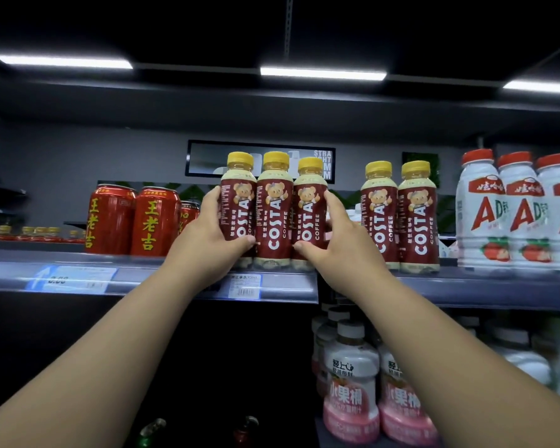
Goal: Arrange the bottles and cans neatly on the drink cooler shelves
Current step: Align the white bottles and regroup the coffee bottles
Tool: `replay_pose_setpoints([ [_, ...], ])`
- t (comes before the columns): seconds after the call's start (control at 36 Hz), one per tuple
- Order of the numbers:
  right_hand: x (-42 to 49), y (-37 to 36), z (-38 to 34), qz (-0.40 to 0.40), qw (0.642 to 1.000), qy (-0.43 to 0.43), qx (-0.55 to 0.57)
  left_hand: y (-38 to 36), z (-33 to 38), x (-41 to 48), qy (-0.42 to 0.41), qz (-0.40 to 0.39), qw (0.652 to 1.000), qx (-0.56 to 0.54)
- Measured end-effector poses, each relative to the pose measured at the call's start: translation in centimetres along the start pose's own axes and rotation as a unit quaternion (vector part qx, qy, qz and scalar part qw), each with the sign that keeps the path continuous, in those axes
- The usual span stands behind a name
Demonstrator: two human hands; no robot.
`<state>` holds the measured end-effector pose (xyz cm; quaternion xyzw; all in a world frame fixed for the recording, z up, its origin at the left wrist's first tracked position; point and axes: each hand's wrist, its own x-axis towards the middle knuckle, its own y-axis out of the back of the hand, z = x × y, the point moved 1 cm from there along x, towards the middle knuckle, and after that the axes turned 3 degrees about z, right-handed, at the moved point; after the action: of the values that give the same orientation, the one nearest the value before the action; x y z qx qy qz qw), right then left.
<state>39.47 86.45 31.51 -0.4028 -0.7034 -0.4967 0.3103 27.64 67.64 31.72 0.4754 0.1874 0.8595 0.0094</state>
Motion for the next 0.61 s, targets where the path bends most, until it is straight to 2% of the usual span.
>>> replay_pose_setpoints([
  [0.17, -0.47, 0.07, 0.44, 0.021, 0.998, 0.006, 0.061, -0.07, 0.06, -0.33, -0.006, 0.017, 0.999, 0.035],
  [0.61, -0.36, -0.39, 0.45, 0.007, 1.000, 0.029, -0.003, -0.57, 0.39, -0.56, -0.017, 0.032, 0.992, 0.124],
])
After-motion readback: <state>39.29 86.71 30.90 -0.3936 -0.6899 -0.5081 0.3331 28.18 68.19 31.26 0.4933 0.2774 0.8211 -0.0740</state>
